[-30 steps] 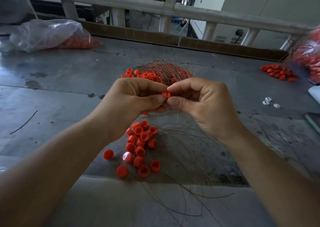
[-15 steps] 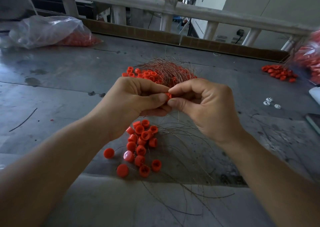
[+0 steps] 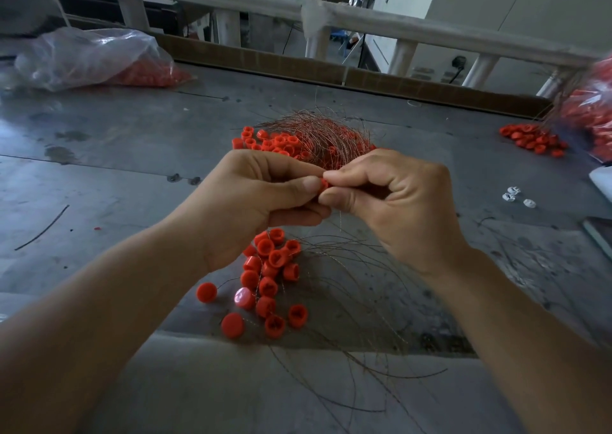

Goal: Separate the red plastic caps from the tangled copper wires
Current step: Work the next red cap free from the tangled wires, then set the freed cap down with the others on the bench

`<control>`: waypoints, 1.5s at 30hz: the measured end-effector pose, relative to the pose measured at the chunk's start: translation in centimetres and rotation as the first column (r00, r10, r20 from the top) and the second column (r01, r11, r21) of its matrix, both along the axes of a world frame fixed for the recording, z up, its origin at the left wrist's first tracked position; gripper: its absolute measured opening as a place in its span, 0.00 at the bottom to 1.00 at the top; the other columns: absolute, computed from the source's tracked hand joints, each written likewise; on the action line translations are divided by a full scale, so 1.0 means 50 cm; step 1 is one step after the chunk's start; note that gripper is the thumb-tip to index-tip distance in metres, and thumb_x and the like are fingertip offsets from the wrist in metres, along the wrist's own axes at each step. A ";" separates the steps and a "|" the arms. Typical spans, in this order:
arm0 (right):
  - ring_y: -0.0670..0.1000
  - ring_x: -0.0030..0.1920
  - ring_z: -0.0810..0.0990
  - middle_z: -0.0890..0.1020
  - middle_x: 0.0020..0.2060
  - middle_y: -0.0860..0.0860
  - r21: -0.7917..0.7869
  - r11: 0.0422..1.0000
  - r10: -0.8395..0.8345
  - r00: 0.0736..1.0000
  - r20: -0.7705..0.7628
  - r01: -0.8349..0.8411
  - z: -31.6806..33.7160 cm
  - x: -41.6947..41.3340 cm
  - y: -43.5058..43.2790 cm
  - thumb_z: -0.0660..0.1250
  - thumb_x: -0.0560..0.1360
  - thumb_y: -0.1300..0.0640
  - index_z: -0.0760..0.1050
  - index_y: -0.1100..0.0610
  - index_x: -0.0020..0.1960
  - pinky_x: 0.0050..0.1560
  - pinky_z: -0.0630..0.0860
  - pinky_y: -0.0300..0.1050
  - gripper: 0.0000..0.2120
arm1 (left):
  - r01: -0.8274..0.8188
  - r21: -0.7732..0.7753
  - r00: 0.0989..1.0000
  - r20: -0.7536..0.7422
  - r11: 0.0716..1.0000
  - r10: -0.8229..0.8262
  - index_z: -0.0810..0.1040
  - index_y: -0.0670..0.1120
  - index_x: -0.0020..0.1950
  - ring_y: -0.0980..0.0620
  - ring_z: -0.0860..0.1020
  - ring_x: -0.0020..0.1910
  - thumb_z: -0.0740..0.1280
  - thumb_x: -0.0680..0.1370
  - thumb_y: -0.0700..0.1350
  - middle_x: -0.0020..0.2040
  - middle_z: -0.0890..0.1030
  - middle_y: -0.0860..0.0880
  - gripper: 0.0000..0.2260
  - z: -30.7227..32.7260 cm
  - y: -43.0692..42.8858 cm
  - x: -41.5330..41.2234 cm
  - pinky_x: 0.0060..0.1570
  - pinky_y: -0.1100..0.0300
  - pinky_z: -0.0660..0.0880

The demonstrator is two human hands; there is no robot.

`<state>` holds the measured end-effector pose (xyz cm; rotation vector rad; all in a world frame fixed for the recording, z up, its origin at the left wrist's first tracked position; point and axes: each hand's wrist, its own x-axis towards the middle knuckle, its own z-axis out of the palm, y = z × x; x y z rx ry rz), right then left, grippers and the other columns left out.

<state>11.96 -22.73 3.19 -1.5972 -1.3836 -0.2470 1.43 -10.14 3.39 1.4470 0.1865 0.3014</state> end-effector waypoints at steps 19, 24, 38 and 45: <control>0.38 0.38 0.74 0.74 0.37 0.41 -0.333 0.915 0.198 0.973 -0.115 -0.226 0.011 0.007 -0.005 0.66 0.69 0.49 0.73 0.46 0.43 0.41 0.70 0.30 0.04 | 0.260 -0.014 0.965 -0.031 0.966 -0.260 0.81 0.47 0.50 0.51 0.82 0.34 0.70 0.65 0.43 0.37 0.83 0.44 0.14 -0.001 0.020 -0.008 0.32 0.65 0.78; 0.37 0.38 0.70 0.70 0.37 0.39 -0.317 0.942 0.126 0.991 0.035 -0.108 0.006 0.002 -0.002 0.63 0.75 0.52 0.74 0.57 0.43 0.42 0.68 0.28 0.08 | 0.179 0.236 0.979 0.057 0.955 -0.197 0.71 0.53 0.60 0.51 0.83 0.37 0.73 0.65 0.51 0.38 0.84 0.48 0.25 -0.001 0.004 -0.010 0.37 0.63 0.78; 0.39 0.38 0.73 0.73 0.37 0.42 -0.296 0.944 0.126 0.988 -0.092 -0.148 0.008 -0.014 -0.004 0.65 0.71 0.57 0.70 0.50 0.40 0.40 0.71 0.31 0.05 | 0.138 0.216 0.980 0.115 0.967 -0.165 0.67 0.54 0.64 0.49 0.82 0.33 0.70 0.64 0.49 0.35 0.83 0.43 0.29 -0.001 -0.007 -0.013 0.33 0.62 0.78; 0.55 0.40 0.81 0.81 0.40 0.55 -0.170 0.946 0.187 0.894 -0.406 -0.275 0.017 -0.013 -0.008 0.71 0.62 0.49 0.77 0.50 0.44 0.40 0.80 0.53 0.13 | 0.169 0.049 0.981 0.087 0.984 -0.173 0.73 0.49 0.59 0.49 0.82 0.31 0.69 0.65 0.49 0.34 0.83 0.45 0.23 0.005 0.002 -0.012 0.30 0.62 0.78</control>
